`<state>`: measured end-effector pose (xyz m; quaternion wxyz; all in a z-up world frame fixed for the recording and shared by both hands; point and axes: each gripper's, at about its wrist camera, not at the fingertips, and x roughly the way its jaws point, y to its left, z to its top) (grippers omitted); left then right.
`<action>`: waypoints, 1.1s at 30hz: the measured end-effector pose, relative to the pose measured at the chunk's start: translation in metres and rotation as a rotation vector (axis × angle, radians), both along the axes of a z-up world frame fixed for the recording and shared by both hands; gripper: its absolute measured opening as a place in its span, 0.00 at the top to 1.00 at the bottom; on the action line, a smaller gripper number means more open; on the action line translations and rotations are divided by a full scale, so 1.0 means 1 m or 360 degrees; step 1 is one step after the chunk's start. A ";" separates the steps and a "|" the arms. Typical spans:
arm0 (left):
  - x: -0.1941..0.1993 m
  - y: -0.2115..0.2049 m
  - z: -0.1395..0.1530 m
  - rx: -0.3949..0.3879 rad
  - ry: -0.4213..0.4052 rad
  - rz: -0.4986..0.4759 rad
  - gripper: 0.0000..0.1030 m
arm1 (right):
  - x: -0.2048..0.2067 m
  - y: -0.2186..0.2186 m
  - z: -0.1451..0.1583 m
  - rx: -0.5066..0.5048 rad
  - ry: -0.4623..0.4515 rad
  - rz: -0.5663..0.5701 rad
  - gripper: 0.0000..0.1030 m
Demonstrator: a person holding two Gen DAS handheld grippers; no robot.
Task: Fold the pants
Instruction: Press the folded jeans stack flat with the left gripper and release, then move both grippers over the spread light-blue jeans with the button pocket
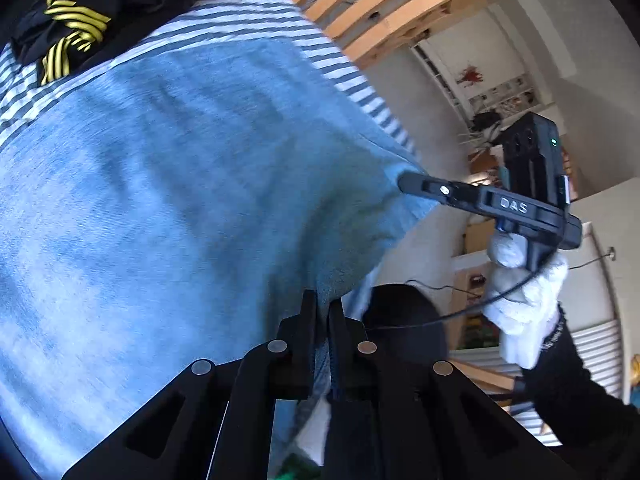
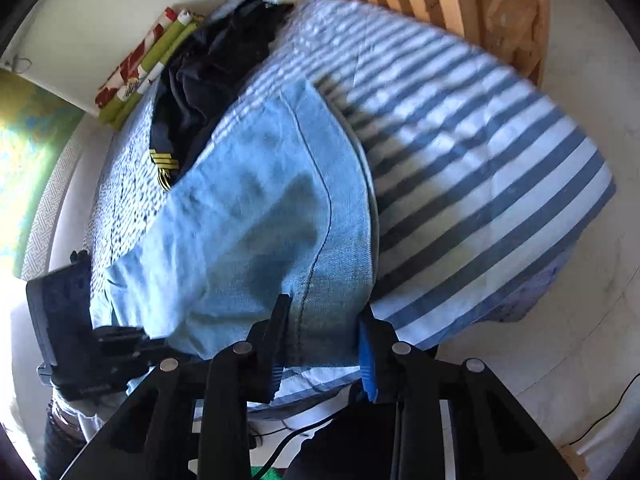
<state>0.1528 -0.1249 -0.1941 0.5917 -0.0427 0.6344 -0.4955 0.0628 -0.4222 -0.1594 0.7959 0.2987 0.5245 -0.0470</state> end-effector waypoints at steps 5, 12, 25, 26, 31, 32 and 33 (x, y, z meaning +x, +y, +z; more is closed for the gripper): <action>-0.025 -0.017 0.003 0.0001 -0.0003 -0.0146 0.59 | 0.006 0.009 0.034 -0.0365 0.0053 0.0049 0.75; -0.019 0.037 0.019 0.0060 -0.0171 -0.0015 0.52 | 0.012 0.023 0.029 -0.0734 0.0175 0.0073 0.65; -0.052 0.376 0.062 0.0239 -0.0313 0.1147 0.52 | 0.042 0.160 0.041 -0.0595 -0.0184 0.0629 0.65; -0.059 0.398 0.050 0.0316 -0.0311 0.1206 0.52 | 0.046 0.175 0.033 -0.0604 -0.0161 0.0685 0.65; -0.108 0.516 0.007 0.0550 -0.0143 0.1631 0.73 | 0.062 0.226 -0.021 -0.0763 0.0098 0.0906 0.65; -0.120 0.537 0.014 0.0483 -0.0144 0.1760 0.73 | 0.064 0.231 -0.024 -0.0758 0.0110 0.0913 0.65; -0.132 0.561 0.024 0.0455 -0.0178 0.1891 0.72 | 0.066 0.237 -0.022 -0.0734 0.0099 0.0924 0.65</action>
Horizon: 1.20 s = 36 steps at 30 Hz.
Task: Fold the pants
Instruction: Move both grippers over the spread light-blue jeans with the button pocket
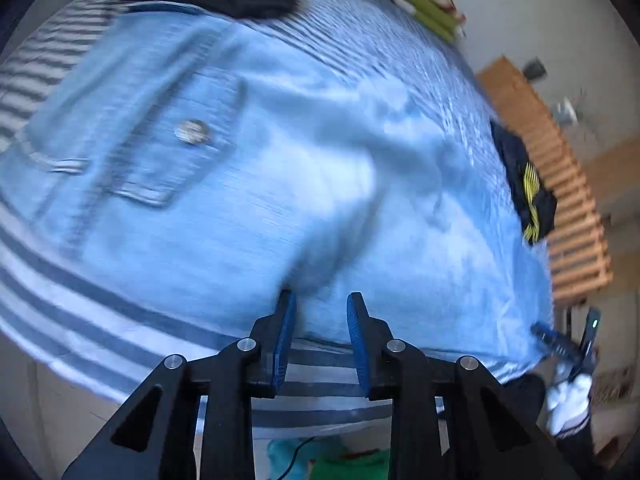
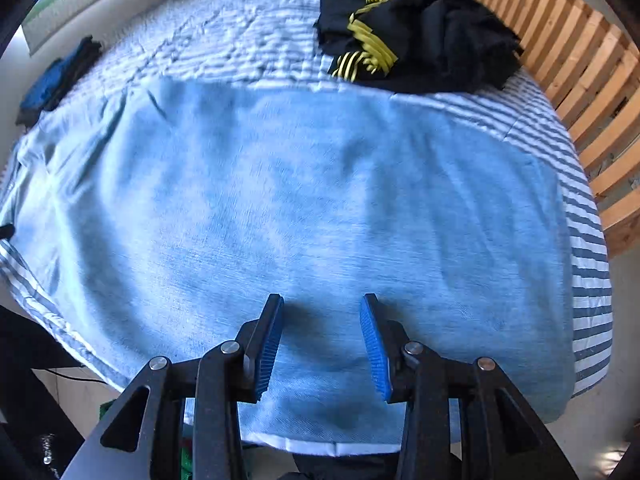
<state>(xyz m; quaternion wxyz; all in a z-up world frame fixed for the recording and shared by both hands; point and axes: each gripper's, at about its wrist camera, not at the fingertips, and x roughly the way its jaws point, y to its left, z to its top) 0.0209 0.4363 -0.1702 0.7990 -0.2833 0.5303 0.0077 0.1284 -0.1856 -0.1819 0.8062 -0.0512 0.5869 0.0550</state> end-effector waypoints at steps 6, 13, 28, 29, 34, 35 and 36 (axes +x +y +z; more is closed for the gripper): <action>-0.027 0.100 0.009 0.0133 -0.0009 0.0532 0.42 | 0.009 0.081 0.029 0.0170 -0.0099 0.0249 0.65; -0.004 0.138 -0.023 0.0141 0.0051 0.0619 0.43 | 0.005 0.155 -0.007 0.0099 0.0023 0.0452 0.65; -0.012 0.122 0.010 0.0488 -0.0056 0.0760 0.63 | -0.002 0.128 -0.003 0.0243 0.0024 0.0333 0.64; -0.011 0.115 0.019 0.0512 -0.0095 0.0727 0.63 | -0.003 0.117 0.003 0.0284 0.0003 0.0285 0.64; 0.020 0.050 0.051 0.0537 -0.0216 0.0365 0.58 | -0.017 0.018 0.032 0.0377 -0.0168 -0.0139 0.63; 0.029 0.033 0.053 0.0522 -0.0235 0.0301 0.57 | -0.022 -0.007 0.037 0.0381 -0.0196 -0.0245 0.63; 0.035 0.018 0.058 0.0499 -0.0254 0.0257 0.55 | -0.025 -0.035 0.042 0.0376 -0.0228 -0.0351 0.63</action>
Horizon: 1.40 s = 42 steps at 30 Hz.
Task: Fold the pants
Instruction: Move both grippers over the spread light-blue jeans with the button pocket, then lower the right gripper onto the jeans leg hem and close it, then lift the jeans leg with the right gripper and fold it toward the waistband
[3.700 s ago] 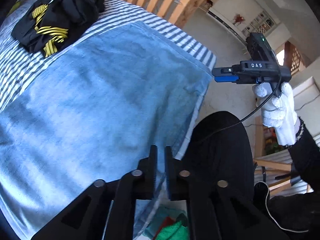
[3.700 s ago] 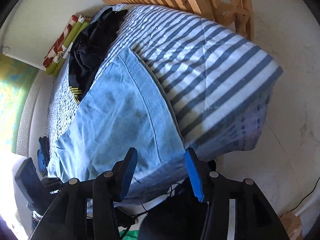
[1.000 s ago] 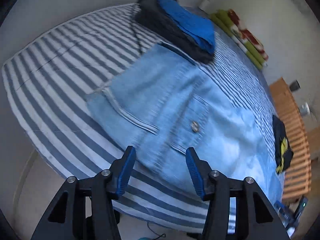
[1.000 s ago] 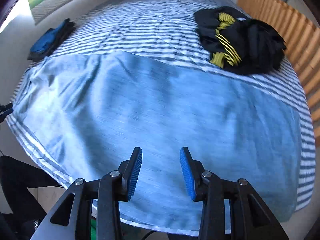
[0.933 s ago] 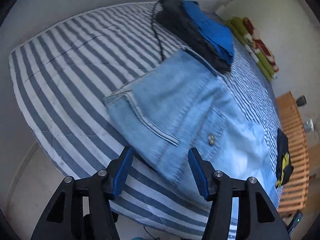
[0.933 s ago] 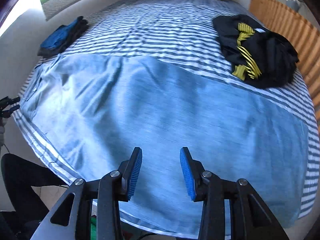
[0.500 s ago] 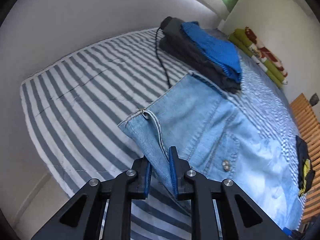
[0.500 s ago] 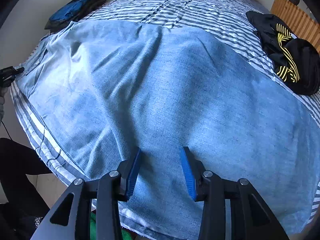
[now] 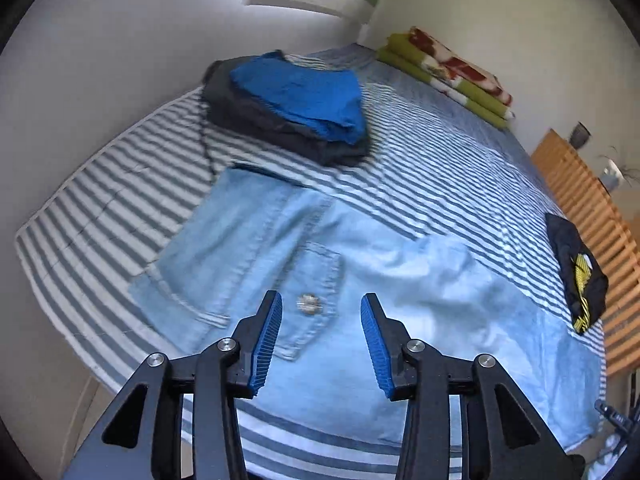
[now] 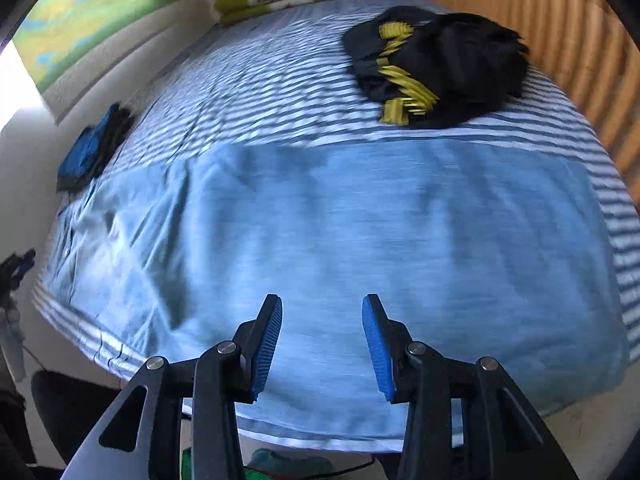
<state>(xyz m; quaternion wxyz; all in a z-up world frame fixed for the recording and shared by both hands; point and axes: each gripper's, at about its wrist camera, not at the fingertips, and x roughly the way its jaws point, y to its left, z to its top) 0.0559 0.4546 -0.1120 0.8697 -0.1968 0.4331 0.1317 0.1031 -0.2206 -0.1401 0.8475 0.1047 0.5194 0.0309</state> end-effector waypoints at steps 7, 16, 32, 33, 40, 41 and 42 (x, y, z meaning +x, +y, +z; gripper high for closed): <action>0.046 -0.116 0.004 -0.0077 -0.0004 -0.0401 0.55 | -0.032 -0.184 0.003 -0.0132 0.0027 -0.0589 0.59; 0.069 -0.200 -0.013 -0.0052 0.0133 -0.0605 0.55 | 0.003 -0.252 -0.050 0.0375 0.0218 -0.0474 0.49; 0.071 -0.206 -0.027 -0.0033 0.0218 -0.0628 0.55 | 0.015 -0.194 -0.044 0.0055 0.0257 -0.0263 0.88; 0.071 -0.204 -0.027 -0.0036 0.0211 -0.0619 0.55 | 0.017 -0.189 -0.042 0.0030 0.0257 -0.0274 0.89; 0.064 -0.183 -0.018 -0.0017 0.0182 -0.0596 0.55 | 0.018 -0.172 0.006 0.0141 0.0109 -0.0344 0.90; 0.063 -0.179 -0.017 -0.0023 0.0174 -0.0587 0.55 | 0.019 -0.167 0.017 0.0142 0.0078 -0.0339 0.90; 0.062 -0.174 -0.016 -0.0033 0.0166 -0.0573 0.55 | 0.021 -0.160 0.028 0.0152 0.0043 -0.0317 0.90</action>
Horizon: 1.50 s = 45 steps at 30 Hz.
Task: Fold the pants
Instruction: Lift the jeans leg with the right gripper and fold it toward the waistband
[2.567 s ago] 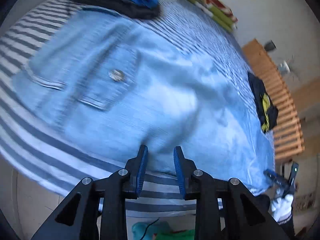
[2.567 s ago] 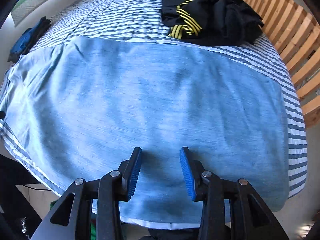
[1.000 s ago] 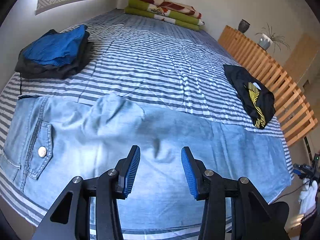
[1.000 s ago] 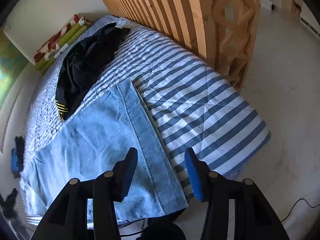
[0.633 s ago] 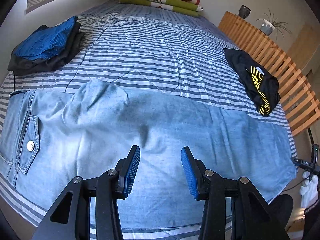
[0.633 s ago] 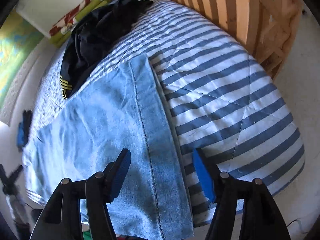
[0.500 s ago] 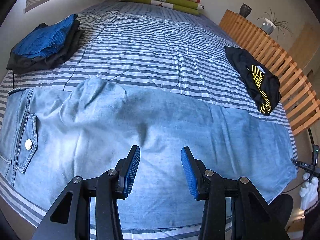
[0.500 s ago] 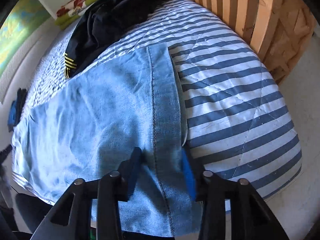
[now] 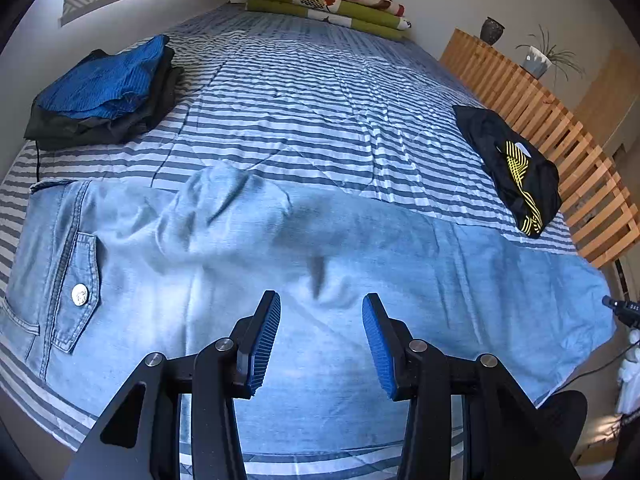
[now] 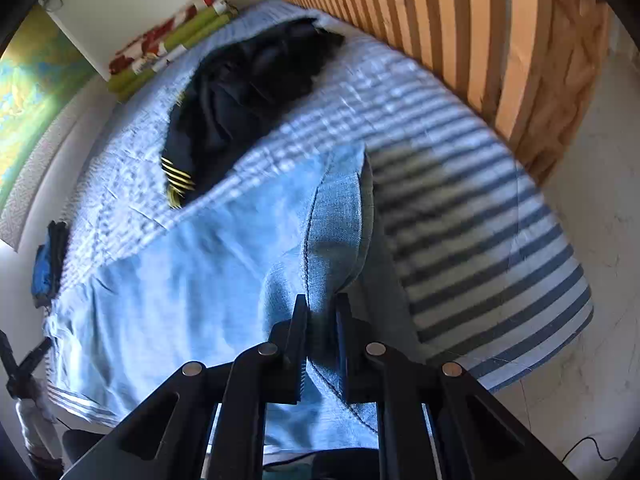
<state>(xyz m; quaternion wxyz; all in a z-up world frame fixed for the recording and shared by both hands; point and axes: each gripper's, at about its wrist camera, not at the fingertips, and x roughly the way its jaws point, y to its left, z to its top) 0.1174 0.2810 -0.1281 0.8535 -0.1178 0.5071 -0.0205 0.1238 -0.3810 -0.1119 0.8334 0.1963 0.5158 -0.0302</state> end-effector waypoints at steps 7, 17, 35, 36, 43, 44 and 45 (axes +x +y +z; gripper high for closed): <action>-0.013 0.030 -0.003 -0.0039 -0.0008 0.0057 0.55 | 0.012 0.049 0.052 -0.0109 -0.0110 0.0117 0.90; -0.023 0.097 -0.002 -0.0122 -0.0087 0.0214 0.55 | 0.035 0.128 0.073 0.0030 -0.0144 0.0243 0.90; -0.059 0.309 -0.035 -0.0396 -0.0286 0.0590 0.55 | 0.088 0.595 0.052 0.0179 -0.0096 0.1215 0.90; -0.063 0.314 -0.035 -0.0390 -0.0297 0.0590 0.55 | 0.085 0.619 0.041 0.0173 -0.0068 0.1244 0.90; -0.083 0.338 -0.052 -0.0498 -0.0276 0.0614 0.55 | 0.065 0.730 -0.054 0.0045 0.0218 0.1515 0.78; -0.084 0.338 -0.050 -0.0511 -0.0295 0.0598 0.55 | 0.063 0.728 -0.055 0.0123 0.0238 0.1528 0.78; -0.084 0.336 -0.050 -0.0524 -0.0307 0.0577 0.55 | 0.058 0.723 -0.051 0.0165 0.0234 0.1550 0.78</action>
